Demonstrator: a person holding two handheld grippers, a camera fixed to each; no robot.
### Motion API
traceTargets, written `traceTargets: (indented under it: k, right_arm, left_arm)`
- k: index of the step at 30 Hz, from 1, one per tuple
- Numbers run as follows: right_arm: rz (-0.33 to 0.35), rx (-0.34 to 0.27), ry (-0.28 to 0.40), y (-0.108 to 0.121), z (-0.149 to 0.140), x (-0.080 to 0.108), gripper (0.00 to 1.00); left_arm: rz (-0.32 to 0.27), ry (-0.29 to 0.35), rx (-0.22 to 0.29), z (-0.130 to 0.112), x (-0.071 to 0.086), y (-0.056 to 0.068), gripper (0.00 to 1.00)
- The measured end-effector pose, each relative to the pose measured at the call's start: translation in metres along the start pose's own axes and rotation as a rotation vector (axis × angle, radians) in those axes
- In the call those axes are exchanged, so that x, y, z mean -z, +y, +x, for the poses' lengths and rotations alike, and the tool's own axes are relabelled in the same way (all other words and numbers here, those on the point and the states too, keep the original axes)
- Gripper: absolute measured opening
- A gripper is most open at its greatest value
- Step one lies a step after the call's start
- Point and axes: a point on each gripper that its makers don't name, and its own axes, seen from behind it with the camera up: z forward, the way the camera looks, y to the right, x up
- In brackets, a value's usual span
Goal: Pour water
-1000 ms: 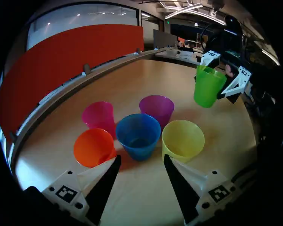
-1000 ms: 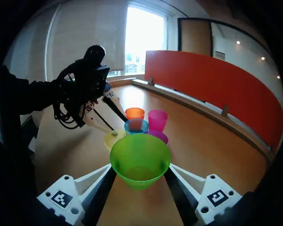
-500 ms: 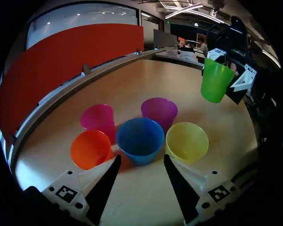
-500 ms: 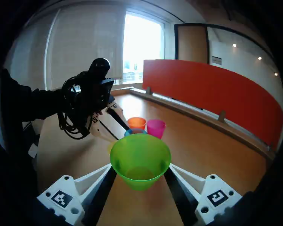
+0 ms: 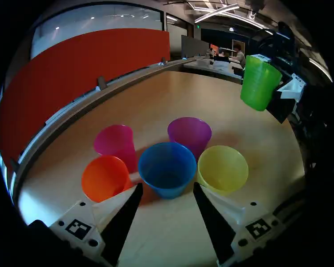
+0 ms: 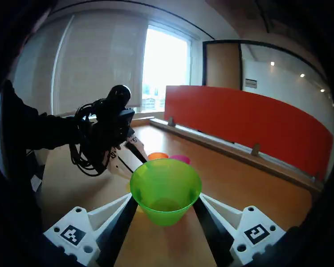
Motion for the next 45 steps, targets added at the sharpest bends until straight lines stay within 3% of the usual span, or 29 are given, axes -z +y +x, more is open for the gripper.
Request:
traceTargets:
  k: [17,45]
  right_arm:
    - [-0.022,-0.023,0.075,0.004,0.018,0.003,0.87]
    - [-0.014,-0.014,0.076,0.004,0.016,0.007,0.87]
  left_arm:
    - [-0.003,0.006,0.000,0.003,-0.002,-0.001,0.83]
    - [-0.004,-0.002,-0.018,0.011,-0.017,-0.002,0.84]
